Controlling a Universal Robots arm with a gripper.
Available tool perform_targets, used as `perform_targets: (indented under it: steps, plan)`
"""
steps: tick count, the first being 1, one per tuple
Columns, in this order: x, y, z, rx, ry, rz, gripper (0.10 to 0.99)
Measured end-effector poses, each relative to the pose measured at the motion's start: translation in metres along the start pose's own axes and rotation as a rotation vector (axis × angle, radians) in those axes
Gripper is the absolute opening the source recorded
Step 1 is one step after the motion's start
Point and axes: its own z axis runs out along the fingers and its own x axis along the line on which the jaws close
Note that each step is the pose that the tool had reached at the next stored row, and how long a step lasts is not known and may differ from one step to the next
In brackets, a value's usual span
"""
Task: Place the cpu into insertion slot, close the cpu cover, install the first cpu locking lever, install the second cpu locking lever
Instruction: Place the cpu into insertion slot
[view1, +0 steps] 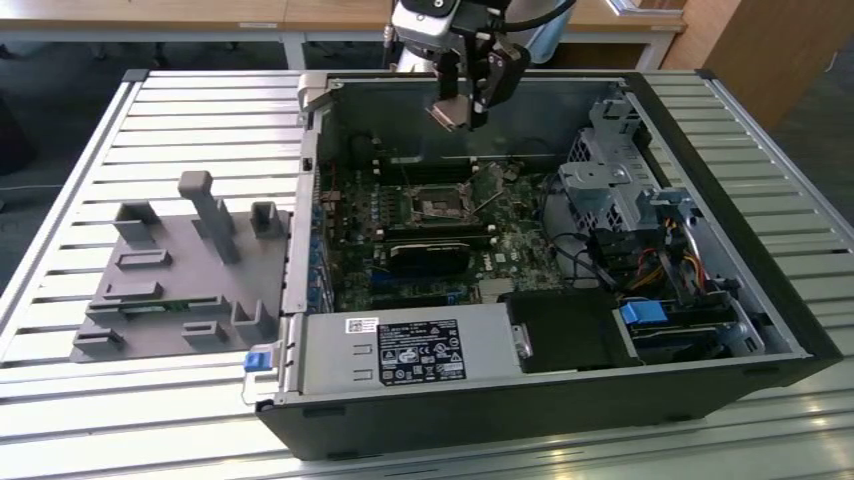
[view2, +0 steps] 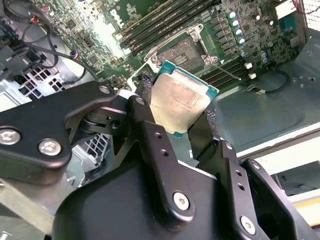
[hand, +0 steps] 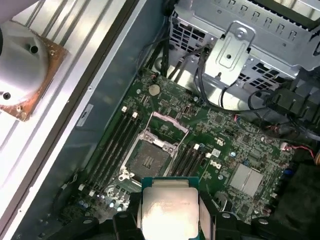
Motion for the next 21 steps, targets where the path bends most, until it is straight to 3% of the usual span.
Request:
perform_targets:
  steps: [21]
  plan:
    - [0.0001,-0.0002,0.0028,-0.004,-0.0186,0.217,0.541]
